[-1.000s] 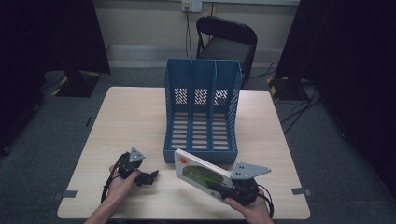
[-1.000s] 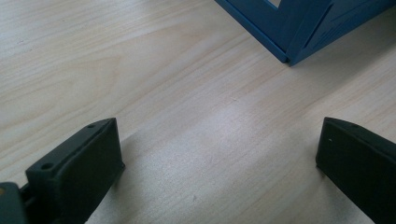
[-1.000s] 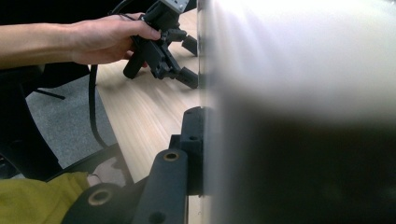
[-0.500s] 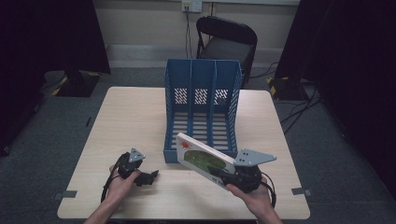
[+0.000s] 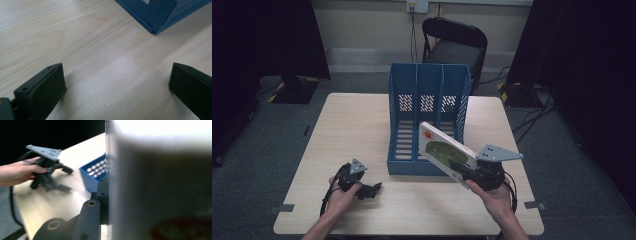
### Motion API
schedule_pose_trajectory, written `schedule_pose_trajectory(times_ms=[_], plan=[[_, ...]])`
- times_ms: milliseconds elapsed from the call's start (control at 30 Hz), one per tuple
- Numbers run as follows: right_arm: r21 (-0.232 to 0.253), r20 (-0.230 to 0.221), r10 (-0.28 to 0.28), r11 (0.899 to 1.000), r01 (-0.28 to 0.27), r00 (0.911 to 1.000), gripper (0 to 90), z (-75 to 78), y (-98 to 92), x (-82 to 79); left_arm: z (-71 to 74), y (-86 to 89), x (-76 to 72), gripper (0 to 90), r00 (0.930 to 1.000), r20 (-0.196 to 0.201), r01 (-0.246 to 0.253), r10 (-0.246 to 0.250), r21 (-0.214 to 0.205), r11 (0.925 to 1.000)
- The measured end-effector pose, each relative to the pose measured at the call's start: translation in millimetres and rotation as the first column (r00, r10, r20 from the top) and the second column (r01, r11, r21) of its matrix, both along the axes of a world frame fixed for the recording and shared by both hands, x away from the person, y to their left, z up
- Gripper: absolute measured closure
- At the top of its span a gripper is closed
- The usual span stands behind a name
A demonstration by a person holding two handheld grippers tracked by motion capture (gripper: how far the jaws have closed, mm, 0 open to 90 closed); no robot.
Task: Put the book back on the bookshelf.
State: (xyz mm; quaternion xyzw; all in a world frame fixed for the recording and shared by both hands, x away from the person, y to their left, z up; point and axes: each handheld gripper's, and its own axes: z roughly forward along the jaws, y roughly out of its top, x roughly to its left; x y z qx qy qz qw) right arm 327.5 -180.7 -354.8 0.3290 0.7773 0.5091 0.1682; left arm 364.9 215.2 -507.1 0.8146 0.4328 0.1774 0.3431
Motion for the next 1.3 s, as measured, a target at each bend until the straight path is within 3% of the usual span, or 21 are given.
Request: schedule_pose_trajectory(times_ms=[100,267,400,433,500,533,700,767,900,1133,1300], plan=[[0.005,0.013,-0.063,0.998,0.063,0.9979,76.7,2.9,-7.6,3.9,0.0,0.0,0.0,0.0,1.0000,0.000,0.000,0.000,0.000,1.0000],[0.018,0.023,-0.159,0.987,0.159,0.9870,76.7,5.5,-19.2,11.9,0.0,0.2,0.8,0.0,1.0000,0.002,0.005,-0.005,0.002,1.0000],[0.009,0.026,-0.243,0.970,0.243,0.9697,76.7,7.0,-24.3,21.6,0.0,0.1,0.9,0.0,1.0000,0.002,0.006,-0.006,0.002,1.0000],[0.015,0.020,-0.277,0.961,0.277,0.9607,76.7,7.7,-25.4,25.7,0.0,0.2,1.0,0.0,1.0000,0.002,0.006,-0.006,0.002,1.0000],[0.020,0.014,-0.301,0.954,0.301,0.9535,76.7,8.2,-27.0,32.6,0.1,0.2,1.1,0.0,1.0000,0.002,0.007,-0.007,0.005,1.0000],[0.019,0.010,-0.326,0.945,0.325,0.9454,76.7,7.7,-26.0,36.5,0.1,0.2,1.1,0.0,1.0000,0.001,0.008,-0.008,0.004,1.0000],[-0.012,0.015,-0.378,0.926,0.378,0.9257,76.7,4.1,-16.3,50.8,0.0,0.1,1.1,0.0,1.0000,0.002,0.006,-0.006,0.003,1.0000],[-0.010,0.013,-0.379,0.925,0.379,0.9255,76.7,3.5,-13.4,56.2,0.1,0.2,1.1,0.0,1.0000,0.002,0.007,-0.007,0.004,1.0000],[-0.022,0.014,-0.399,0.916,0.400,0.9167,76.6,2.8,-5.0,69.0,0.1,0.2,1.1,0.0,1.0000,0.002,0.008,-0.008,0.004,1.0000],[-0.030,-0.007,-0.468,0.884,0.467,0.8838,76.7,-6.6,7.3,89.9,0.1,0.2,1.1,0.0,1.0000,0.002,0.008,-0.008,0.004,1.0000],[-0.043,-0.012,-0.490,0.871,0.489,0.8718,76.7,-13.5,17.3,99.3,0.0,0.2,1.1,0.0,1.0000,0.002,0.007,-0.007,0.003,1.0000]])
